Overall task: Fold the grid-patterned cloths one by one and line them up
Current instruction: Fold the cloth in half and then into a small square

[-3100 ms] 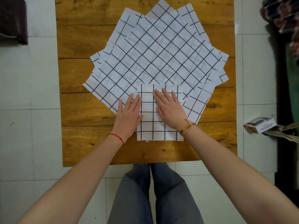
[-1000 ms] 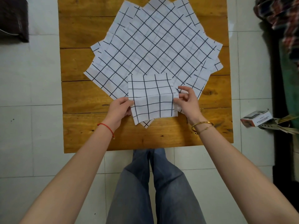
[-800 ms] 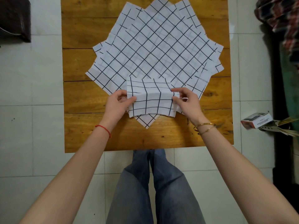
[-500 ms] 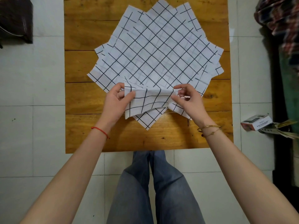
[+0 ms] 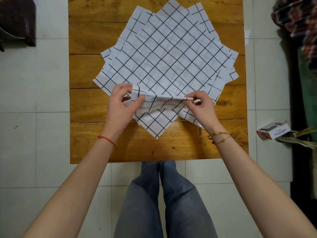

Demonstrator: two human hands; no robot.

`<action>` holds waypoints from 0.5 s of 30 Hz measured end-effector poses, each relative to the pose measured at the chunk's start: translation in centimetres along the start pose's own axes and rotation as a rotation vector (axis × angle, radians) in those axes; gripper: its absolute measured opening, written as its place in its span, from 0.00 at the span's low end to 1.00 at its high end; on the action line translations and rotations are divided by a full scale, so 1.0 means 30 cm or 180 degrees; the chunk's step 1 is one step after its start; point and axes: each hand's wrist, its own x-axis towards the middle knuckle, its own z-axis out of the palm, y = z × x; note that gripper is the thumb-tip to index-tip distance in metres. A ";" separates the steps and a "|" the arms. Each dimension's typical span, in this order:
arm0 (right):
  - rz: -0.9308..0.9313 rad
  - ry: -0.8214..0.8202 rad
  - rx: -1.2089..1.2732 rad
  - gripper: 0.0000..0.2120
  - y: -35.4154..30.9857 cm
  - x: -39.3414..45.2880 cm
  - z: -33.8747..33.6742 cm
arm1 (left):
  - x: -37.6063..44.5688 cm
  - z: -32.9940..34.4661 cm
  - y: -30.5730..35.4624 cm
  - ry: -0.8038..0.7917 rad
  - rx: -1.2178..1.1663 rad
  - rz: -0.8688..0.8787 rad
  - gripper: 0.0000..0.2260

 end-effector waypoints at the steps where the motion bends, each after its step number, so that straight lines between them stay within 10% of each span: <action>1: -0.0024 -0.0072 0.0139 0.05 -0.004 -0.002 -0.010 | 0.001 -0.002 -0.007 0.0046 0.0069 0.0138 0.09; 9: 0.0304 -0.0491 0.1186 0.03 -0.019 0.022 -0.033 | 0.014 0.033 -0.028 -0.0014 -0.0519 -0.0484 0.07; 15: 0.0689 -0.0054 0.0084 0.13 0.084 0.092 0.031 | 0.064 0.118 -0.156 -0.0239 -0.0240 -0.1237 0.20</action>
